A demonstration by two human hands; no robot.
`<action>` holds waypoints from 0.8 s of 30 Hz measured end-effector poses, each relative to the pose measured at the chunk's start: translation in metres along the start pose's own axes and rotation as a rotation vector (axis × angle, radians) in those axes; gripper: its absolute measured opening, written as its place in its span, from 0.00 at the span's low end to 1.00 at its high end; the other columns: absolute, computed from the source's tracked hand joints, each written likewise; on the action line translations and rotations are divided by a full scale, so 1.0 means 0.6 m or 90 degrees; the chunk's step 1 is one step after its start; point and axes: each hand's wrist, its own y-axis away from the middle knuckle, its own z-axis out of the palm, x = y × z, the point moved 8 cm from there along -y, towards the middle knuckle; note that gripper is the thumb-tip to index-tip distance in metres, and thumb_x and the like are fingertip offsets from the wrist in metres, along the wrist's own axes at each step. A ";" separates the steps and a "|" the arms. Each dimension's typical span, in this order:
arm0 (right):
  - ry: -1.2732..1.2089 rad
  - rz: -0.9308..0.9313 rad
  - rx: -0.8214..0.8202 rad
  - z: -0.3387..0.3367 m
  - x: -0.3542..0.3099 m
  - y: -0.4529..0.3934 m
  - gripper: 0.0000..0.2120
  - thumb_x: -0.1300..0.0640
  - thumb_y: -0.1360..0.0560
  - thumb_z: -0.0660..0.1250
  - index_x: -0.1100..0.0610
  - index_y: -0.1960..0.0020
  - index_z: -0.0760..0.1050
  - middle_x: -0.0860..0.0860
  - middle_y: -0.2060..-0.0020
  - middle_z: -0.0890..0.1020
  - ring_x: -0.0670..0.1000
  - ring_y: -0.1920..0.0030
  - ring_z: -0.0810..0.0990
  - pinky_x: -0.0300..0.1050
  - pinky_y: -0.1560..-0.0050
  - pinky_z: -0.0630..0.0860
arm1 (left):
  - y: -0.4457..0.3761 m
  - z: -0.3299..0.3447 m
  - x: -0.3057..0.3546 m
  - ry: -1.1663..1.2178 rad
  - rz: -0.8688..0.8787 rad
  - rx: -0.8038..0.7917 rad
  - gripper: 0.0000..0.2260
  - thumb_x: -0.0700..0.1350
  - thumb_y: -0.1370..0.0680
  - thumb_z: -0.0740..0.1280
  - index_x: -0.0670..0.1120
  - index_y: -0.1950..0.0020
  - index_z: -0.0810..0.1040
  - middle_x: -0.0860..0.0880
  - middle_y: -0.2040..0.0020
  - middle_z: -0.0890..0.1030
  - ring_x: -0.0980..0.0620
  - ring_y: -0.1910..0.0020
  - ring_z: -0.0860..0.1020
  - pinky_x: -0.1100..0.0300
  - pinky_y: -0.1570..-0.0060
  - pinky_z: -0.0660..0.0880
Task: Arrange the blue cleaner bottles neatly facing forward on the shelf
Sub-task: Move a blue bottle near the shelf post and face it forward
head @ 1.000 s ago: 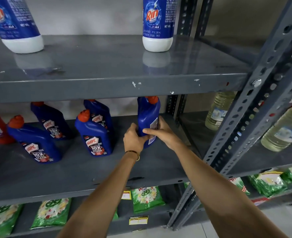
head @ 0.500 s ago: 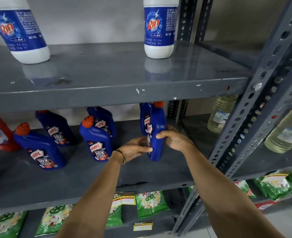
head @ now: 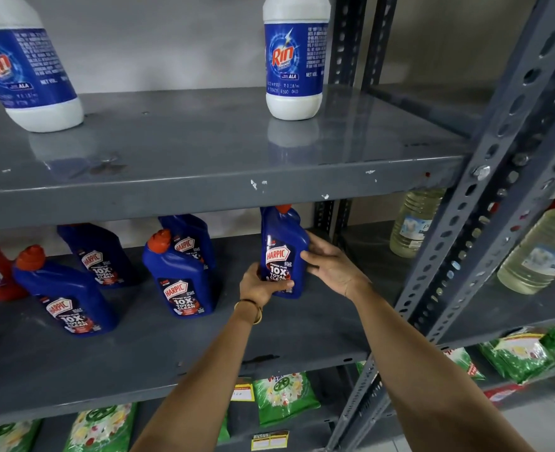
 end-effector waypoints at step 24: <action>0.100 0.123 0.145 -0.036 0.096 0.016 0.24 0.74 0.29 0.63 0.62 0.35 0.70 0.60 0.38 0.78 0.56 0.40 0.77 0.47 0.41 0.75 | 0.023 0.004 -0.027 -0.130 0.037 0.090 0.23 0.41 0.35 0.77 0.39 0.44 0.75 0.41 0.46 0.82 0.45 0.48 0.79 0.56 0.49 0.76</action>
